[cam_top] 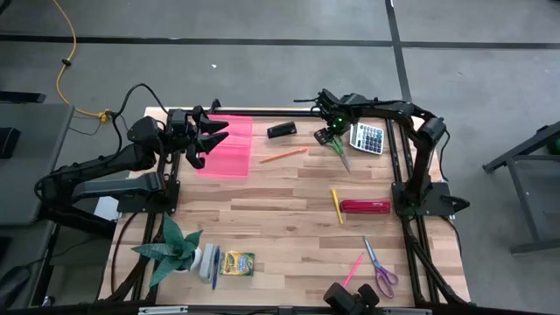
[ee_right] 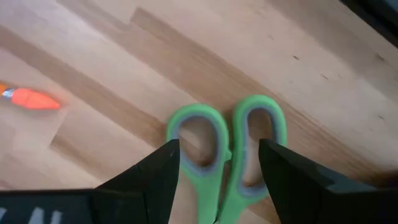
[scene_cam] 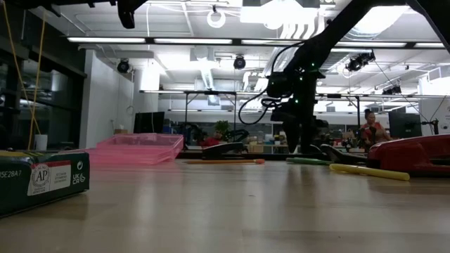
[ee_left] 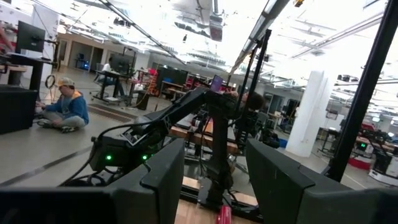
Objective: Pack school essentials
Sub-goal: Put the green scissor into the pink supply box
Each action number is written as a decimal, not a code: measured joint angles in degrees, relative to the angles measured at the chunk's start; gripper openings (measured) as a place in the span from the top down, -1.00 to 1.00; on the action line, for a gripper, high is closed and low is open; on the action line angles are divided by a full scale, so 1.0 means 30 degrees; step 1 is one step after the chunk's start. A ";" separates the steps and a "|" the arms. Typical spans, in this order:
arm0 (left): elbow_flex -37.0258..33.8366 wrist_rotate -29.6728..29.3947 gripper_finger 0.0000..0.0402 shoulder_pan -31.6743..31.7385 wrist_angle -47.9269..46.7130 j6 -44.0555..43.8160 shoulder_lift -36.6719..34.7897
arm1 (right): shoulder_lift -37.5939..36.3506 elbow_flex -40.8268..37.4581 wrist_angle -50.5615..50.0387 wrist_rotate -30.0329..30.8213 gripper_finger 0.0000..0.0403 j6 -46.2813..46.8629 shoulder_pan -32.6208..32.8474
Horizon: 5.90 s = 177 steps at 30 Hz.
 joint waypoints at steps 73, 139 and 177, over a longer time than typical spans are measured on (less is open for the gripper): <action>0.0835 0.0026 0.20 0.0046 -0.0238 0.1816 0.3443 | -0.7607 -0.0007 1.3427 0.0764 0.85 -0.0945 0.9389; 0.7382 -0.6877 0.94 -0.1273 -0.8741 0.6243 0.6650 | -1.2173 0.0066 0.9207 0.8268 -0.31 -0.0195 1.1314; 0.6207 -0.2429 0.95 0.8807 -1.5785 0.7808 1.4349 | -1.2531 0.0022 0.8914 0.4219 -0.37 -0.2128 1.1308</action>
